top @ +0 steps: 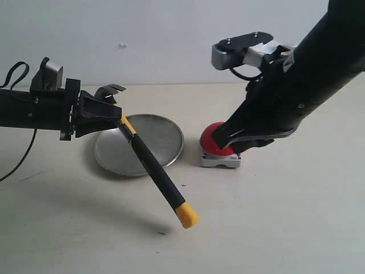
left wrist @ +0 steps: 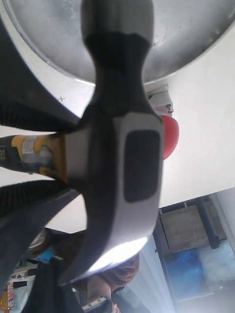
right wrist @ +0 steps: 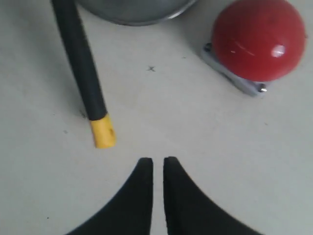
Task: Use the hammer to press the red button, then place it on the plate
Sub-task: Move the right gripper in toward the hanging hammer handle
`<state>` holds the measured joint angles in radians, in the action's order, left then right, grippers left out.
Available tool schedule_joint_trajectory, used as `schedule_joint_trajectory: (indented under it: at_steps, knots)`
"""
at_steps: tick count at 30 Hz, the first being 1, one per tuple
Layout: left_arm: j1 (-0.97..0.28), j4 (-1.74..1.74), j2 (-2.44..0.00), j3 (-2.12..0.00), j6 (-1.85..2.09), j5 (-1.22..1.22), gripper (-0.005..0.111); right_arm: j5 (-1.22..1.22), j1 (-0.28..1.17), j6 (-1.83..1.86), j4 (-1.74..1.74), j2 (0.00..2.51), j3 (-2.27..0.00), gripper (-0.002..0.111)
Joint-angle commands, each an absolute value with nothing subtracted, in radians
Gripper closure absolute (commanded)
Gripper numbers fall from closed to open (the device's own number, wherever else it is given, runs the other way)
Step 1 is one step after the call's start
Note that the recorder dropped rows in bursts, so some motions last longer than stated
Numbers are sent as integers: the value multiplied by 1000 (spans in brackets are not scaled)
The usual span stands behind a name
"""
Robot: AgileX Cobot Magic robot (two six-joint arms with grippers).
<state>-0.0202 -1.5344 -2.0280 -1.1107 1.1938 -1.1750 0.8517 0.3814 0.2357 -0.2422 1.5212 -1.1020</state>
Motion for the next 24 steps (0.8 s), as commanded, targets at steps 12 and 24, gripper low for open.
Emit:
schedule_joint_trajectory:
  at_steps: [12, 24]
  knots:
    - [-22, -1588, -2005, -1111, 1203, -1221, 107, 715, 384, 558, -631, 1700, -1110, 56]
    - [-22, -1578, -2005, -1111, 1198, -1221, 107, 778, 384, 583, -705, 1770, -1115, 51]
